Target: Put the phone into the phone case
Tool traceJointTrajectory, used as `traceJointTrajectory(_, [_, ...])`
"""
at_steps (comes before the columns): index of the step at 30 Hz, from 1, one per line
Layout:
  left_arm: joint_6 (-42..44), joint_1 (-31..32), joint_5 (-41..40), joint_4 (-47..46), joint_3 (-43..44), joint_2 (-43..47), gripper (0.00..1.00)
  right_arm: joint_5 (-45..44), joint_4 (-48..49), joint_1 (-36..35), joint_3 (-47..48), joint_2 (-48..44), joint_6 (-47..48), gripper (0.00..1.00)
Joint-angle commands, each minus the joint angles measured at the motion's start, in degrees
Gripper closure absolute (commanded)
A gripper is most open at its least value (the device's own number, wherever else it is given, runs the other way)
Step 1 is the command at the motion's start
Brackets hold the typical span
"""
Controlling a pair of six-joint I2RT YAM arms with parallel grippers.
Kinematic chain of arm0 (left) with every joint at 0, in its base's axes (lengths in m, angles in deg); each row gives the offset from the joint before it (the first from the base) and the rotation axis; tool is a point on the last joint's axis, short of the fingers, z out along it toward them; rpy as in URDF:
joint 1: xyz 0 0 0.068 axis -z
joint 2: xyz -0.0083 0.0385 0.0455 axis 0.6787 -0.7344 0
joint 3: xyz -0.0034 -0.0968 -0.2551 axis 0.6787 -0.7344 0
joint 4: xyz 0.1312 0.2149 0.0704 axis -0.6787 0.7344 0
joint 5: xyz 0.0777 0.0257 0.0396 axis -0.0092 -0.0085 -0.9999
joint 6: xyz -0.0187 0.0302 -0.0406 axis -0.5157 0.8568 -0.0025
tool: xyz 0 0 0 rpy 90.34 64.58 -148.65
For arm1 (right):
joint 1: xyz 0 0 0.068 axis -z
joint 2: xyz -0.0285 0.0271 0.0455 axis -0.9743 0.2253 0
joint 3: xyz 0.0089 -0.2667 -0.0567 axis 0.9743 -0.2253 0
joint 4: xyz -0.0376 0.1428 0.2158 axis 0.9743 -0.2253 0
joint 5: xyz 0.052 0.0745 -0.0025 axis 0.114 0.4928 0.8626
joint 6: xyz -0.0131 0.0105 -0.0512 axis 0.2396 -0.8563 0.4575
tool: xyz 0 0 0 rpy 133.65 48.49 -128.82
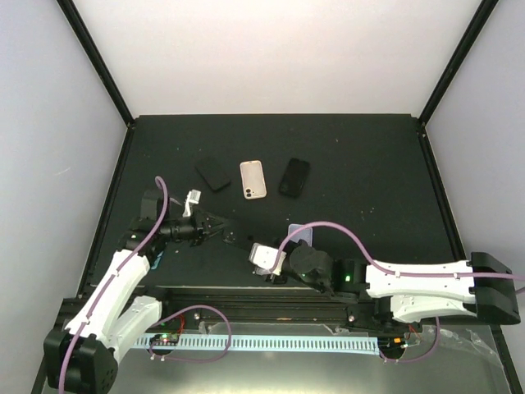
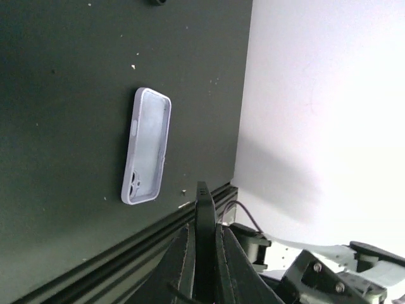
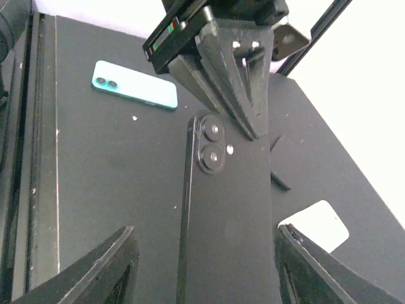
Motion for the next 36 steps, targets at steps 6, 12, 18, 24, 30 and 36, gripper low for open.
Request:
traceJointTrajectory(6, [-15.7, 0.1, -5.3, 2.6, 1.6, 8.0, 0.99, -17.1, 9.4, -5.8, 1.5, 6.8, 17.0, 0.48])
traceJointTrajectory(12, [-20.2, 0.1, -3.8, 3.4, 0.8, 10.2, 0.99, -21.2, 12.8, -6.6, 2.0, 9.7, 20.2, 0.57])
traceJointTrajectory(18, [-22.7, 0.1, -3.4, 4.5, 1.0, 12.4, 0.98, -25.5, 18.1, -7.8, 0.8, 11.2, 23.3, 0.71])
traceJointTrajectory(24, [-24.6, 0.1, -2.7, 4.8, 1.0, 13.9, 0.99, -25.6, 17.9, -8.0, 0.0, 11.1, 24.5, 0.86])
traceJointTrajectory(30, [-26.0, 0.1, -1.3, 4.7, 0.1, 14.5, 0.99, -26.0, 18.8, -7.9, 0.0, 10.9, 24.3, 0.94])
traceJointTrajectory(36, [-27.1, 0.1, -2.5, 5.0, -0.3, 16.5, 0.99, -26.8, 18.5, -7.9, 0.5, 10.4, 20.3, 0.99])
